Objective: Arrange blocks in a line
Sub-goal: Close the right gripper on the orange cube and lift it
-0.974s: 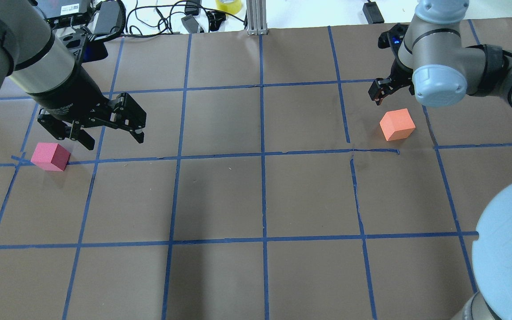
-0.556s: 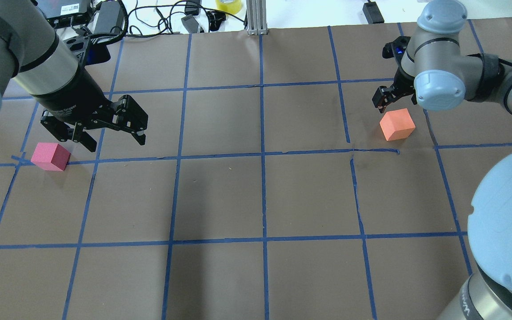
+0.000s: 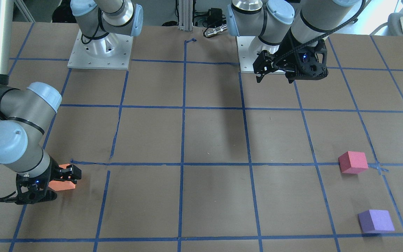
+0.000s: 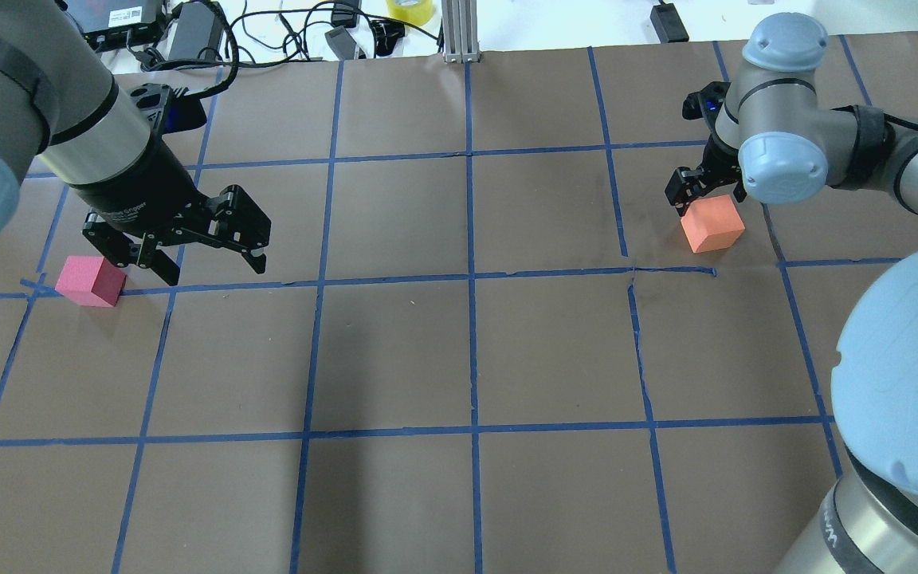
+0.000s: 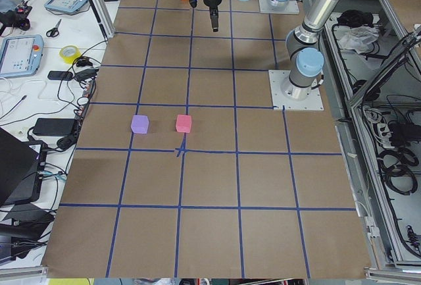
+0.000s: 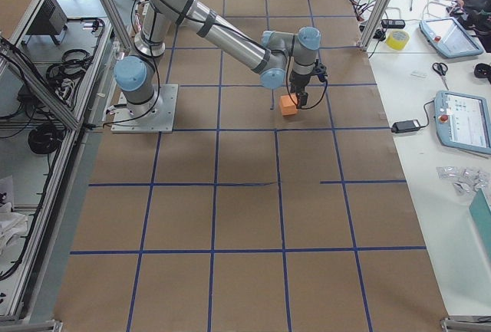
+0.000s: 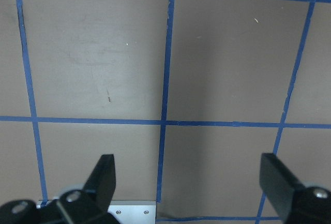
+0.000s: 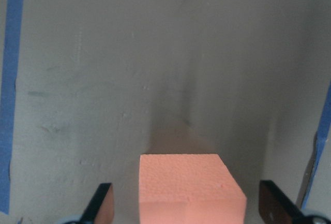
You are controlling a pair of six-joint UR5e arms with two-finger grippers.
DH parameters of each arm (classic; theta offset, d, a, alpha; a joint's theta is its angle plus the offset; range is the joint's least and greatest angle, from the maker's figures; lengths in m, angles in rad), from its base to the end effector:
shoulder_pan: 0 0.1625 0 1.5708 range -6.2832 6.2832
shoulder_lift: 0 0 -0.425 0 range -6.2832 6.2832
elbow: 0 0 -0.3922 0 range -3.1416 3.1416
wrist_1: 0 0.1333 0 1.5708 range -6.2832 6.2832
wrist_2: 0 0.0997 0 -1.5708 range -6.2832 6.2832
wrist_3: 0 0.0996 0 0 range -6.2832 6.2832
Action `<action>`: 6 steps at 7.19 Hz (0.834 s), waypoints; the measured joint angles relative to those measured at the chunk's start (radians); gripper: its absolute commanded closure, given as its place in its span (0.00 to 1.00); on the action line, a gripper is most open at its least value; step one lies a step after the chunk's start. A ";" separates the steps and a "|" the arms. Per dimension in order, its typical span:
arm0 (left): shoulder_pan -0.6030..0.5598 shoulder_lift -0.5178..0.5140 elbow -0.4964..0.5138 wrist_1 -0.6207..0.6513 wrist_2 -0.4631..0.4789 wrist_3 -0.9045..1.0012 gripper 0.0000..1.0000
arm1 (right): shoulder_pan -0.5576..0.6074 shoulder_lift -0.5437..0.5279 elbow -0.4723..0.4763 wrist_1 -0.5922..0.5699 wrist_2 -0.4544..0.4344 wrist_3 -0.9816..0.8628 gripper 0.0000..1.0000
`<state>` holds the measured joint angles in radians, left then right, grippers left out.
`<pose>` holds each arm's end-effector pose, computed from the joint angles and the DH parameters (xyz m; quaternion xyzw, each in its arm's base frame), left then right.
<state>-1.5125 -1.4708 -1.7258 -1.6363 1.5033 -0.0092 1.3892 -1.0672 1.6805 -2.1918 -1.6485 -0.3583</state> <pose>-0.1144 -0.4436 0.4532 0.0357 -0.9970 -0.0593 0.0351 0.0104 -0.6387 0.2105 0.0880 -0.9954 -0.0067 0.0385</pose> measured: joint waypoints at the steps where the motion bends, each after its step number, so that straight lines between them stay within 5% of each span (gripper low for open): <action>1: 0.000 0.001 -0.005 0.001 0.000 0.002 0.00 | -0.005 0.003 0.000 0.012 -0.001 -0.008 0.45; 4: 0.000 0.000 -0.011 0.001 -0.001 0.002 0.00 | -0.015 0.008 -0.001 0.024 0.007 -0.013 0.95; 6: 0.000 0.000 -0.012 0.001 -0.001 0.002 0.00 | -0.014 -0.005 -0.008 0.041 0.013 -0.003 1.00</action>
<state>-1.5127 -1.4710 -1.7377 -1.6352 1.5018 -0.0076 1.3749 -1.0718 1.6725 -2.1511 -1.6351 -0.3615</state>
